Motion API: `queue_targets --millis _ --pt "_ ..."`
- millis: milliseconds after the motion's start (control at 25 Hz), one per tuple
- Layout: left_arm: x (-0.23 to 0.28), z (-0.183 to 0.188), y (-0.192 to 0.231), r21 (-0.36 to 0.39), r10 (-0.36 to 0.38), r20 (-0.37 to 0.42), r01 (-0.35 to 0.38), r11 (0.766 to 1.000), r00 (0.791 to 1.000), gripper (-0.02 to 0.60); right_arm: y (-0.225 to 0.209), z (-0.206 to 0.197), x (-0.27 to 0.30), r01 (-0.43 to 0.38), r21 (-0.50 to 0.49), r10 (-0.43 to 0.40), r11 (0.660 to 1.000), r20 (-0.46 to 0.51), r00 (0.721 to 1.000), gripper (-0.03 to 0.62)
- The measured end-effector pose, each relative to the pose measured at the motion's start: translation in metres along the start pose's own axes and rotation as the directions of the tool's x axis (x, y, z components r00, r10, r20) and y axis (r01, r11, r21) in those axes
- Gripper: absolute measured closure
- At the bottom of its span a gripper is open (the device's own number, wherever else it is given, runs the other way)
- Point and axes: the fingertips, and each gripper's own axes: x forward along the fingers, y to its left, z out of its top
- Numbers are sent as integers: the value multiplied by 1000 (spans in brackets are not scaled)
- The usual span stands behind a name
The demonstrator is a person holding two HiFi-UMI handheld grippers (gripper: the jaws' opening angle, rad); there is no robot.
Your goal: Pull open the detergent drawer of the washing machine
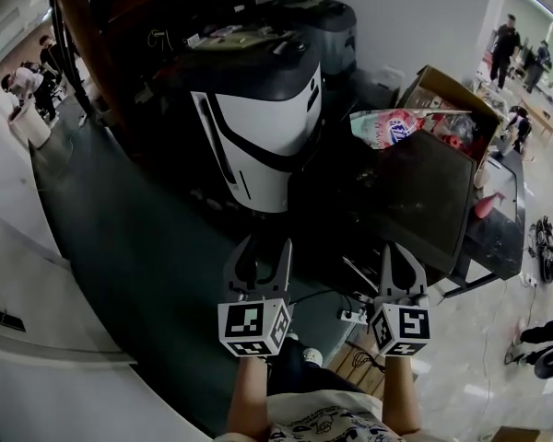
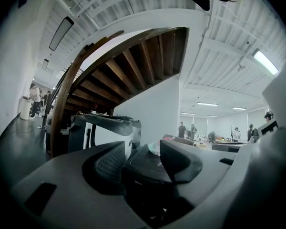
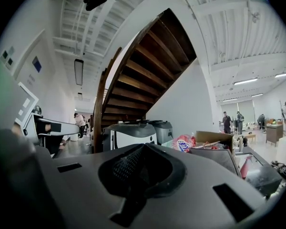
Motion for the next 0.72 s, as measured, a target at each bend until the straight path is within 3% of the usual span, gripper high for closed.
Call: queue_targets --millis 240,480,720 --pt "34 -16 17 -61 -2 -22 0 998 1000 344 -8 -15 34 12 17 -12 1000 -25 1000 583" --pt "77 -41 32 -137 -76 -44 69 988 996 344 -11 -36 75 44 21 -43 999 -57 997 583" --pt "120 -78 47 -309 -159 -68 131 942 985 361 -12 -58 110 67 39 -63 997 -91 994 583"
